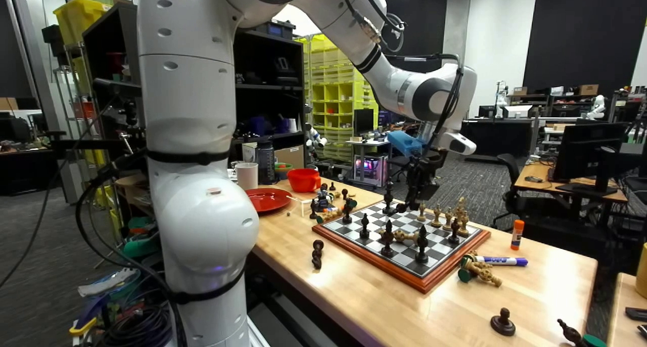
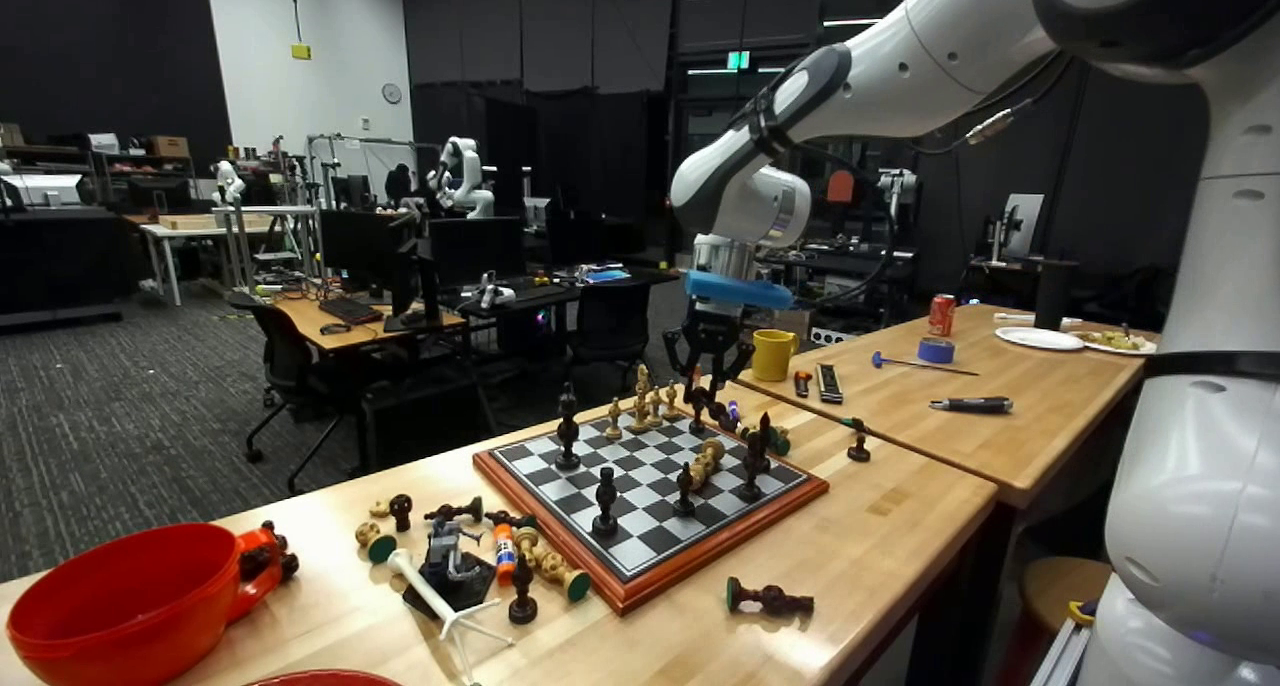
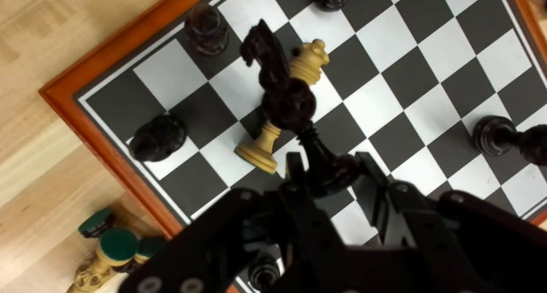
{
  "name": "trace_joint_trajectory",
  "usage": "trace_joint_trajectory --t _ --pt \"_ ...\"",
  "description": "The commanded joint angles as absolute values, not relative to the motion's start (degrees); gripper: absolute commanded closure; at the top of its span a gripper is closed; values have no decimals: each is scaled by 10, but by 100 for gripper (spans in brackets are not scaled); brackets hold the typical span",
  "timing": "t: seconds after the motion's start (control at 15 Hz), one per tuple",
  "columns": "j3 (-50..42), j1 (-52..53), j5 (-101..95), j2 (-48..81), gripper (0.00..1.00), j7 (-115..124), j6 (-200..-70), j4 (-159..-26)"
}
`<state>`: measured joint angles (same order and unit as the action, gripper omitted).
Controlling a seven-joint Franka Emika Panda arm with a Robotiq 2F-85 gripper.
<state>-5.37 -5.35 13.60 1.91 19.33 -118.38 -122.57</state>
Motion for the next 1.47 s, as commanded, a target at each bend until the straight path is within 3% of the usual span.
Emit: trace_joint_trajectory --t 0.0,1.27,1.33,1.4 --pt "-40 -39 135 13 92 188 -1208 -1244" --pt "-8 0 138 91 92 205 -1246 -1207" --pt "-7 1 137 92 55 205 -1244 -1205" --pt "-7 1 136 93 40 204 -1245 -1205"
